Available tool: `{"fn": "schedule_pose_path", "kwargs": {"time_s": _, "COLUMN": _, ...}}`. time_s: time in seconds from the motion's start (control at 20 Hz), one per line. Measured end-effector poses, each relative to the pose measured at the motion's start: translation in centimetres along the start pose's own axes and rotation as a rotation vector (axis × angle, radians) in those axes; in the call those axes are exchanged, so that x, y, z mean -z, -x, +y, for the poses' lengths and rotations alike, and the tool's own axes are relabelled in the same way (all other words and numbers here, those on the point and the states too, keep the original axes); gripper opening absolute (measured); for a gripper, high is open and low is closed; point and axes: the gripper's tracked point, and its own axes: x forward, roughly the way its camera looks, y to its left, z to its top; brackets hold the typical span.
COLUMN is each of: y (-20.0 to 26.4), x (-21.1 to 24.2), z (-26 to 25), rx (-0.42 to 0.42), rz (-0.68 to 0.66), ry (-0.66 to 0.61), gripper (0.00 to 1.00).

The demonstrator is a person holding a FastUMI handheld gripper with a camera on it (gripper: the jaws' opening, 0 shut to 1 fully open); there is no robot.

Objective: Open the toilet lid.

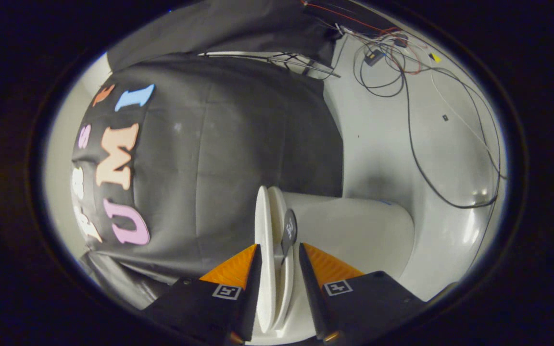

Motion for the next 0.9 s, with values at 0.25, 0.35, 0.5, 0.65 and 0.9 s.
{"fn": "schedule_pose_path", "kwargs": {"time_s": 0.25, "y": -2.2, "x": -0.5, "z": 0.5, "rx": -0.052, "rz": 0.009, "ry": -0.054, "gripper": 0.48}}
{"fn": "schedule_pose_path", "kwargs": {"time_s": 0.35, "y": -3.0, "x": -1.1, "z": 0.9, "rx": -0.065, "rz": 0.006, "ry": -0.064, "gripper": 0.38}}
{"fn": "schedule_pose_path", "kwargs": {"time_s": 0.5, "y": -3.1, "x": -0.9, "z": 0.4, "rx": -0.030, "rz": 0.008, "ry": -0.056, "gripper": 0.22}}
{"fn": "schedule_pose_path", "kwargs": {"time_s": 0.65, "y": -3.1, "x": -0.7, "z": 0.6, "rx": -0.020, "rz": 0.016, "ry": -0.028, "gripper": 0.05}}
{"fn": "schedule_pose_path", "kwargs": {"time_s": 0.9, "y": -2.4, "x": -0.3, "z": 4.0, "rx": -0.061, "rz": 0.042, "ry": 0.121, "gripper": 0.02}}
